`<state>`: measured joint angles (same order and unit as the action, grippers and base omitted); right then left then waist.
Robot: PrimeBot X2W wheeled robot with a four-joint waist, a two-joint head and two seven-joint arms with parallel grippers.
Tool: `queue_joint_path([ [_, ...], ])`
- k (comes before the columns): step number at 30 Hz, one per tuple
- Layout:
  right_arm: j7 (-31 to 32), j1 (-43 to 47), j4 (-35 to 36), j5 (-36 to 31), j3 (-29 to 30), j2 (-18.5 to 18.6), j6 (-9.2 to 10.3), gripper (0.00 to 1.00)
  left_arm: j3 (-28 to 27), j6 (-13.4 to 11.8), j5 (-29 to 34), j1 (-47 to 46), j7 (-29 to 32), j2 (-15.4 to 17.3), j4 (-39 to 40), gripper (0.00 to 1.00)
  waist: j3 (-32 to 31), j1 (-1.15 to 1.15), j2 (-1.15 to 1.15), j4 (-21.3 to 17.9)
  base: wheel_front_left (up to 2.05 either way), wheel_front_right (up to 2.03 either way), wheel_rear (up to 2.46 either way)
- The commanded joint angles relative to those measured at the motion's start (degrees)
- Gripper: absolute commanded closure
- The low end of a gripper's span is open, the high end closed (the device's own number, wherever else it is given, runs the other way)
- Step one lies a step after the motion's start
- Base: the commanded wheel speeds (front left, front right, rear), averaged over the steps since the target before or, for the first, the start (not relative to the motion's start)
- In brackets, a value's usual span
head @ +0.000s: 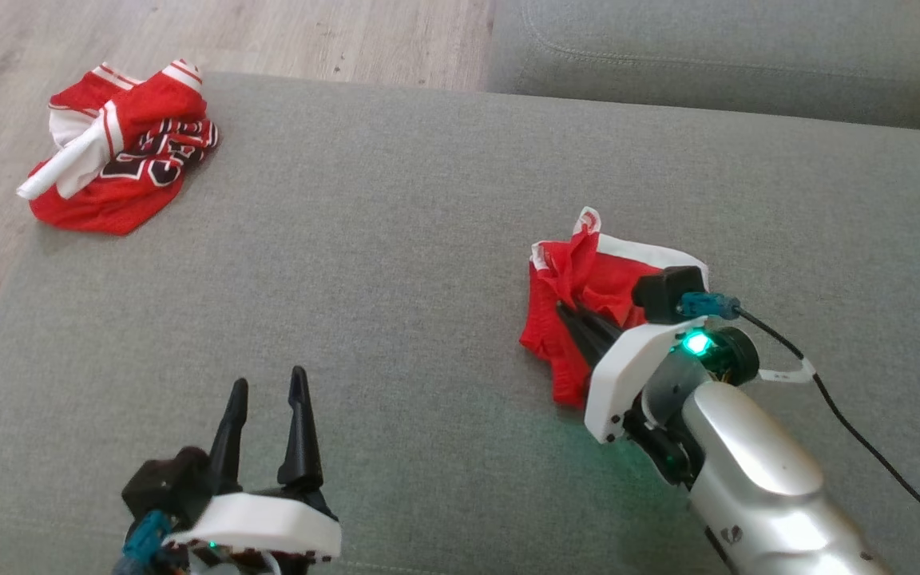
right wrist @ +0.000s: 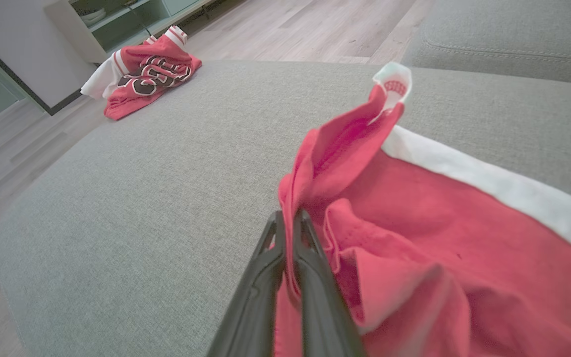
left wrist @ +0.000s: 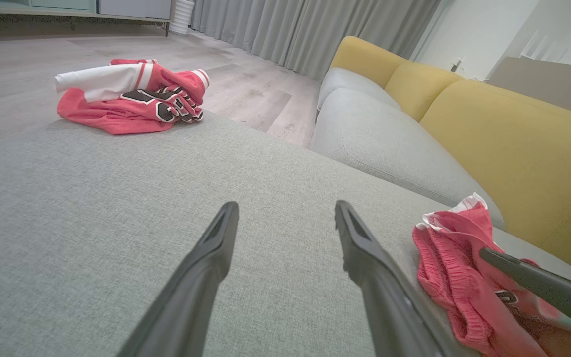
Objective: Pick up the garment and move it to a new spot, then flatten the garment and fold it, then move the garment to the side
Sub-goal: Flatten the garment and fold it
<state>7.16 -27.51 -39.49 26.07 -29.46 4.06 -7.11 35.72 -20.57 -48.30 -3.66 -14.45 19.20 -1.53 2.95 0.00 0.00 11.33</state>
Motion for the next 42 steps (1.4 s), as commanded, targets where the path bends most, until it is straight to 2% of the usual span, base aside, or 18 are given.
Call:
queue_joint_path([
  [1, -0.01, -1.46, 2.33, 0.1, -0.93, -1.16, -0.37, 0.93, -2.51, 0.41, 0.92, -3.16, -0.54, 0.46, 1.38, 0.0, 0.15, 0.0, 0.0, 0.01, 0.0, 0.0, 0.0],
  [2, -0.01, -1.36, 2.5, 0.24, -1.36, -1.16, -0.37, 0.67, -2.71, 0.5, 1.02, -3.13, -0.54, 0.32, 1.29, 0.0, 0.26, 0.0, 0.0, -0.08, 0.0, 0.0, 0.0],
  [4, 0.16, -1.12, 3.21, 0.94, -2.84, -1.17, -0.37, 0.0, -3.09, 0.64, 1.19, -3.01, -0.54, 0.06, 1.06, 0.0, 0.35, 0.0, 0.0, -0.41, 0.0, 0.0, 0.0],
  [9, -0.81, -0.69, 5.77, 2.55, -5.19, -1.17, -0.37, 0.0, -3.32, 1.08, 1.53, -2.99, -0.54, -0.61, 0.41, 0.0, -0.17, 0.0, 0.0, -1.84, 0.0, 0.0, 0.0],
  [13, -2.37, -0.65, 8.08, 2.53, -4.49, -1.17, -0.37, 0.0, -3.39, 1.21, 1.7, -2.65, -0.54, -0.81, 0.0, 0.0, -1.17, 0.0, 0.0, -3.09, 0.0, 0.0, 0.0],
  [20, -3.5, -0.38, 10.67, -1.51, 2.69, -0.84, -0.37, 0.0, -3.39, 1.0, 1.65, -1.89, -0.5, -0.59, 0.26, 0.0, -2.26, 0.0, 0.0, -4.2, 0.0, 0.0, 0.0],
  [25, -1.82, -1.03, 10.58, -5.43, 7.93, 2.56, -0.37, 0.0, -3.16, 1.02, 1.88, -2.29, -0.33, -0.38, 0.85, 0.0, -1.21, 0.0, 0.0, -3.53, 0.0, 0.0, 0.0],
  [26, -1.35, -1.37, 10.27, -6.37, 8.51, 3.62, -0.37, 0.18, -3.1, 1.0, 1.96, -2.42, -0.27, -0.36, 0.95, 0.0, -0.84, 0.0, 0.0, -3.21, 0.0, 0.0, 0.0],
  [27, -0.9, -1.69, 9.88, -7.01, 8.91, 4.56, -0.37, 0.53, -3.07, 0.96, 2.03, -2.57, -0.23, -0.36, 1.01, 0.0, -0.55, 0.0, 0.0, -2.91, 0.0, 0.0, 0.0],
  [28, -0.26, -1.98, 9.31, -7.43, 9.17, 5.55, -0.37, 0.65, -3.0, 0.94, 2.11, -2.75, -0.18, -0.39, 1.1, 0.0, -0.16, 0.0, 0.0, -2.49, 0.0, 0.0, 0.0],
  [29, 0.37, -2.32, 8.71, -7.89, 9.07, 6.63, -0.37, 0.83, -2.94, 0.94, 2.18, -2.93, -0.13, -0.43, 1.18, 0.0, 0.21, 0.0, 0.0, -2.07, 0.0, 0.0, 0.0],
  [31, 1.59, -2.99, 7.47, -8.27, 7.97, 8.77, -0.37, 1.0, -2.88, 0.94, 2.29, -3.26, -0.08, -0.53, 1.29, 0.0, 1.0, 0.0, 0.0, -1.22, 0.0, 0.0, 0.0],
  [37, 4.5, -5.32, 3.83, -6.42, 0.11, 14.75, -0.37, 1.0, -2.84, 1.06, 2.61, -4.31, -0.07, -0.9, 1.23, 0.0, 3.01, 0.0, 0.0, 1.08, 0.0, 0.0, 0.0],
  [42, 6.1, -6.99, 3.37, -1.76, -8.46, 16.95, -0.37, 1.0, -3.08, 1.28, 2.71, -4.77, -0.16, -1.31, 0.74, 0.0, 3.65, 0.0, 0.0, 1.9, 0.0, 0.0, 0.0],
])
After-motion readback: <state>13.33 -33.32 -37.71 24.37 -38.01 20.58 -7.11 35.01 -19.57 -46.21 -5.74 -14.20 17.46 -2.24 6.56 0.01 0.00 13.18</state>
